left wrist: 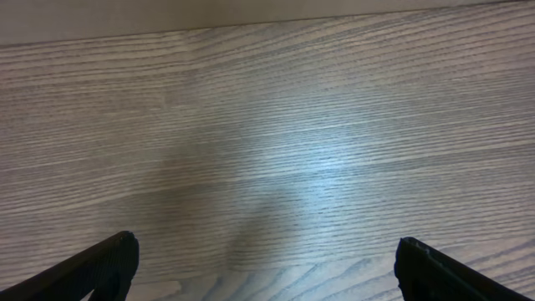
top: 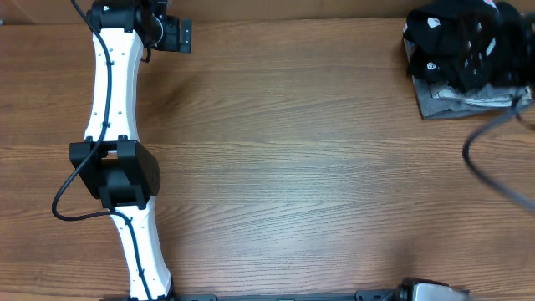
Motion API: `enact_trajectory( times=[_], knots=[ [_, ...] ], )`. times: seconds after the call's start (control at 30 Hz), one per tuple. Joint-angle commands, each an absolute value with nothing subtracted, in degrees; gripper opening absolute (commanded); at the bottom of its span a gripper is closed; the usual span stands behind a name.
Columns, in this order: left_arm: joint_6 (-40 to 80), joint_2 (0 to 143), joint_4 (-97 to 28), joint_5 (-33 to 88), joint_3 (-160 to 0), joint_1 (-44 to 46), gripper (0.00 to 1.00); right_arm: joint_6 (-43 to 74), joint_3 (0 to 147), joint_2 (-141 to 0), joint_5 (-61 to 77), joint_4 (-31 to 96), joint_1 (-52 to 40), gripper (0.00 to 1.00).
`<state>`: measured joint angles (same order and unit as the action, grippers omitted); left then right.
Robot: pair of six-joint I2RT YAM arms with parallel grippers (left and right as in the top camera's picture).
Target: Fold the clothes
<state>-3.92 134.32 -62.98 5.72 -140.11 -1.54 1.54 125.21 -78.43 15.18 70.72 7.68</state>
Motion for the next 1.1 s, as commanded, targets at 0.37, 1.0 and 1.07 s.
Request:
enact_trajectory(
  times=[0.37, 1.0, 1.07],
  knots=[
    [-3.6, 134.7, -62.9, 5.8, -139.9, -1.7, 1.00, 3.6, 41.7, -29.9, 12.9, 18.5, 7.4, 1.00],
    [-3.6, 134.7, -63.0, 5.8, -139.9, -1.7, 1.00, 9.0, 1.3, -4.7, 9.9, -8.4, 7.5, 1.00],
    [-3.6, 134.7, -63.0, 5.8, -139.9, -1.7, 1.00, 9.0, 0.4, -2.9, 9.9, -7.1, 7.5, 1.00]
  ],
)
